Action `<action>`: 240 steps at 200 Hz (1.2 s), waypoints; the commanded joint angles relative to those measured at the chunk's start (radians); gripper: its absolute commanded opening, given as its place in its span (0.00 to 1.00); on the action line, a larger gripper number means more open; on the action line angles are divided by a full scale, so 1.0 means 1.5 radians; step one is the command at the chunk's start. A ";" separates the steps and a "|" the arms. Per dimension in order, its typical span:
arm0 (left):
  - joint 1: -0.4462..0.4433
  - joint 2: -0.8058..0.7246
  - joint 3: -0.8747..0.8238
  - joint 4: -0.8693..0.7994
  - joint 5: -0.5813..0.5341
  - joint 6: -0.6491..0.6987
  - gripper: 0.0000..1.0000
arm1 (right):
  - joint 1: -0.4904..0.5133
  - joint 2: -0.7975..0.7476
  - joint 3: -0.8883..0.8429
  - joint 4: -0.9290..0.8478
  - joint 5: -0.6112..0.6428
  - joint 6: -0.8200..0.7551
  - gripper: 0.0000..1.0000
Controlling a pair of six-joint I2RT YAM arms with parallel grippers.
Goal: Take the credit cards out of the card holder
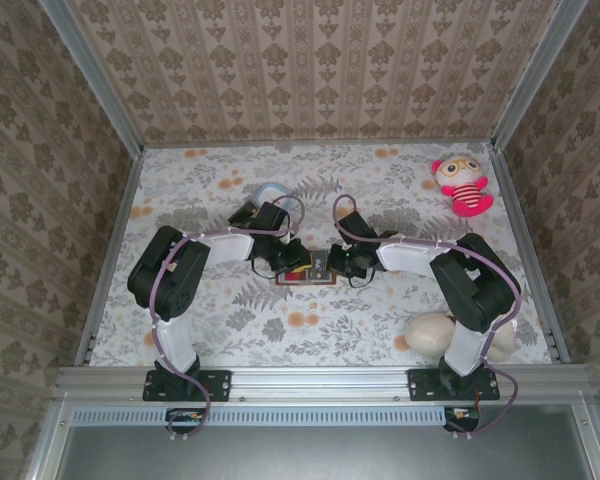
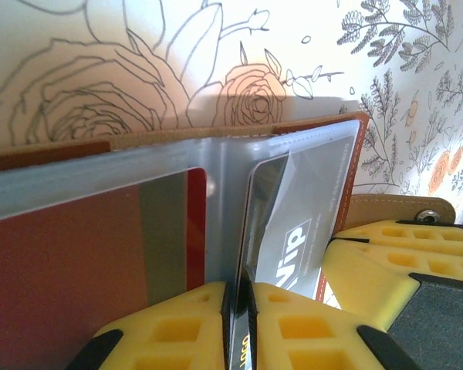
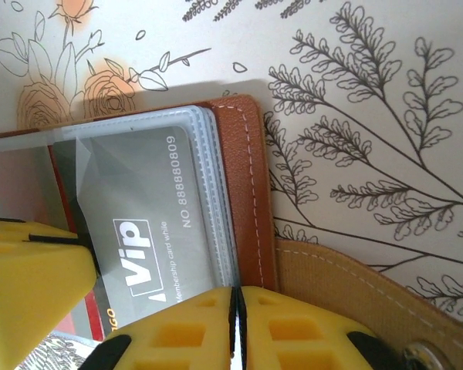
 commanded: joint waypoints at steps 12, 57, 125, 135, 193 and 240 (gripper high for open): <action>-0.007 0.016 -0.006 0.017 0.039 -0.009 0.12 | 0.012 0.028 -0.001 0.029 -0.063 0.000 0.13; 0.001 -0.010 0.005 -0.054 -0.014 0.032 0.00 | 0.007 0.016 -0.001 -0.021 0.005 -0.003 0.14; 0.029 -0.053 -0.004 -0.109 -0.046 0.076 0.00 | 0.000 -0.007 -0.010 -0.036 0.037 -0.001 0.14; 0.032 -0.056 -0.007 -0.105 -0.042 0.074 0.00 | 0.001 -0.008 -0.011 -0.028 0.029 -0.002 0.14; 0.034 -0.053 -0.016 -0.073 -0.023 0.053 0.00 | 0.002 -0.078 -0.011 -0.014 -0.005 -0.017 0.20; 0.033 -0.087 -0.015 -0.050 -0.052 -0.001 0.21 | 0.005 -0.089 0.002 -0.027 0.003 -0.023 0.26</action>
